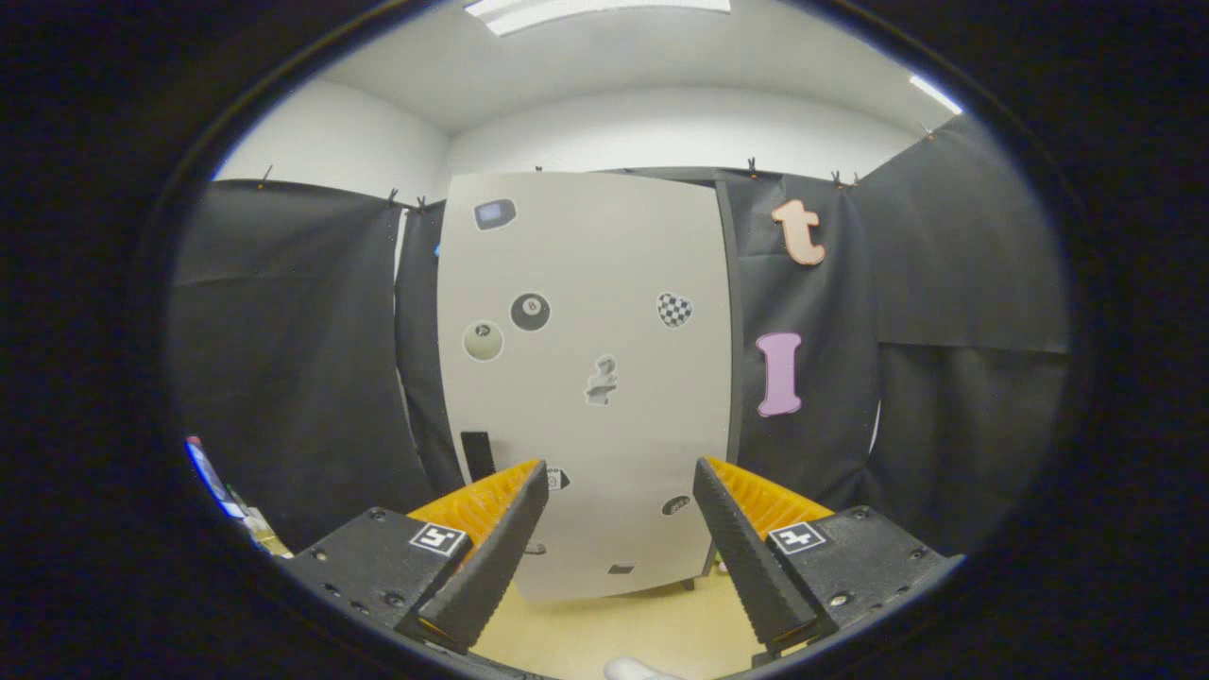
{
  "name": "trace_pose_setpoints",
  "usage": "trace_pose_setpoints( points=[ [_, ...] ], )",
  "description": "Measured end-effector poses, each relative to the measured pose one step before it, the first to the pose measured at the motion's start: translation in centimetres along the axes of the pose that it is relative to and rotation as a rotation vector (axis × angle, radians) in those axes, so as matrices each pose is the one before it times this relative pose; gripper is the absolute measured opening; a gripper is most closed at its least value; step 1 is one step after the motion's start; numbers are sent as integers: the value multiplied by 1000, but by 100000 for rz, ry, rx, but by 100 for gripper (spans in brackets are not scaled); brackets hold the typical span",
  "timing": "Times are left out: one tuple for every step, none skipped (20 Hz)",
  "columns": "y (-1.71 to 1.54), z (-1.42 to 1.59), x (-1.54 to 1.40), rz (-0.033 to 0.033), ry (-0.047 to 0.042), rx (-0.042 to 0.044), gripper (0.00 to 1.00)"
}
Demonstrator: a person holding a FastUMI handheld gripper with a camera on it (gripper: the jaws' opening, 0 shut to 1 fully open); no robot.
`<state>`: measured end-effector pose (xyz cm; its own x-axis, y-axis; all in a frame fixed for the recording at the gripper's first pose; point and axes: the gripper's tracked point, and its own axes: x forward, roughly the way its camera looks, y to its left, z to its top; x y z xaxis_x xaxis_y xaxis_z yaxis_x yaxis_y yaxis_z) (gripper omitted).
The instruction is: Open the shoe cabinet door, grab the shoes and put them into the shoe cabinet, then close the shoe cabinet door.
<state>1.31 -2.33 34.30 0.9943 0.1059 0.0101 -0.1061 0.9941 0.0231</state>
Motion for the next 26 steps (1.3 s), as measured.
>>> trace_pose_setpoints(
  points=[
    [-84, 260, -430, -394, -410, 72, 100],
    [13, 211, -383, -3, -66, -272, 100],
    [108, 241, -261, 66, -426, -518, 100],
    [-79, 27, -365, -462, 150, -834, 100],
    [-321, -92, -425, -1358, 115, -1012, 100],
    [-252, -17, -373, -1631, -222, -837, 100],
    [-338, -267, -379, -2172, 780, -607, 100],
    [-251, -401, -478, -2343, 1069, -300, 100],
    [12, -246, -361, -1281, 615, -205, 100],
    [187, -71, -423, -290, -140, -153, 100],
    [-100, -121, -329, -1077, -244, -221, 100],
    [-216, -136, -341, -1265, 291, -596, 100],
    [-131, -193, -354, -976, -108, -257, 100],
    [-39, -46, -220, -950, -39, 179, 100],
    [-189, -127, -141, -862, 162, 272, 100],
    [-24, 26, -254, -491, -156, 325, 100],
    [-145, 28, -88, -673, -125, 134, 100],
    [-153, -14, -143, -787, 64, 19, 100],
    [-28, 69, -28, -199, -153, 85, 100],
    [86, -50, -50, 33, 137, 28, 100],
    [-36, -55, 3, 18, 0, 74, 100],
    [-17, 81, -2, 14, -166, 51, 100],
    [-32, -110, 32, -41, 346, -26, 100],
    [109, -43, -39, 220, 90, 26, 100],
    [33, 28, 64, 155, 24, 82, 100],
    [53, 61, -43, 159, 58, -112, 100]
  ],
)
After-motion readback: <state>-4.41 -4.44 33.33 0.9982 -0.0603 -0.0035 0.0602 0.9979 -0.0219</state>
